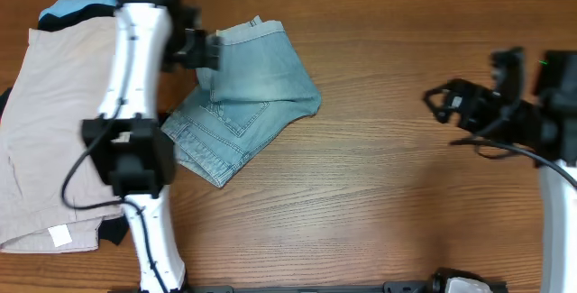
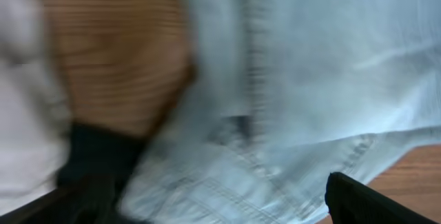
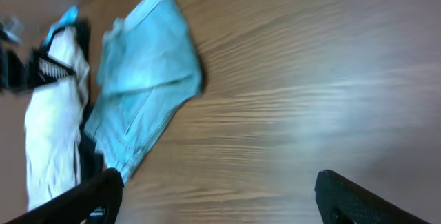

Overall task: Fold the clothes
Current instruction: 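Lift the denim shorts with the left gripper and drop them mid-table, then grasp the denim shorts with the right gripper and drag them rightward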

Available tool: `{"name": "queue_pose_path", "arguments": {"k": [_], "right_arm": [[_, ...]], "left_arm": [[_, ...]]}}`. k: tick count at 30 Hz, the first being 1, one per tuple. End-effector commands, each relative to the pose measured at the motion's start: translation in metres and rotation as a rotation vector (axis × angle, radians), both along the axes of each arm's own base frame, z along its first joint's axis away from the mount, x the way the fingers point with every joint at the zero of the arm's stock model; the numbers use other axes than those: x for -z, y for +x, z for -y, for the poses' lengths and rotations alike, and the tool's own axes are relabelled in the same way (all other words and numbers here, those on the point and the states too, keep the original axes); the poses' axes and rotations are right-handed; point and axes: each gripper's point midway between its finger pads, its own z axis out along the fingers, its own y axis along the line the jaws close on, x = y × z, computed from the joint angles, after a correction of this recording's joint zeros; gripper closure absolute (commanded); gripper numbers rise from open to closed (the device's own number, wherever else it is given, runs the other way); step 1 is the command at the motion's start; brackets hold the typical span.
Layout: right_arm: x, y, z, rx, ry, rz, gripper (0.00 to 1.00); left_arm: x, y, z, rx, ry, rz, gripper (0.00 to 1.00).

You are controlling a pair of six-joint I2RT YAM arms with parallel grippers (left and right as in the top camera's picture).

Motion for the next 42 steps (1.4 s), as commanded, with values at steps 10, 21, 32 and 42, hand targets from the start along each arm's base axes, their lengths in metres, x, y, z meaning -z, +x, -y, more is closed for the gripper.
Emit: {"name": "queue_pose_path", "arguments": {"k": [10, 21, 32, 42], "right_arm": [[0.062, 0.051, -0.214, -0.379, 0.099, -0.024, 0.09], [0.167, 0.043, -0.300, -0.367, -0.021, -0.131, 0.09], [0.243, 0.028, -0.309, -0.169, -0.112, -0.295, 0.14], [0.257, 0.033, -0.313, -0.109, -0.094, -0.310, 0.43]], "left_arm": [[-0.070, -0.037, -0.053, -0.033, -0.076, 0.080, 0.00], [-0.068, -0.037, -0.055, -0.036, -0.068, 0.077, 0.00], [-0.068, -0.036, -0.054, -0.034, -0.068, 0.081, 0.00], [-0.068, -0.035, -0.054, -0.034, -0.067, 0.085, 0.00]]}}
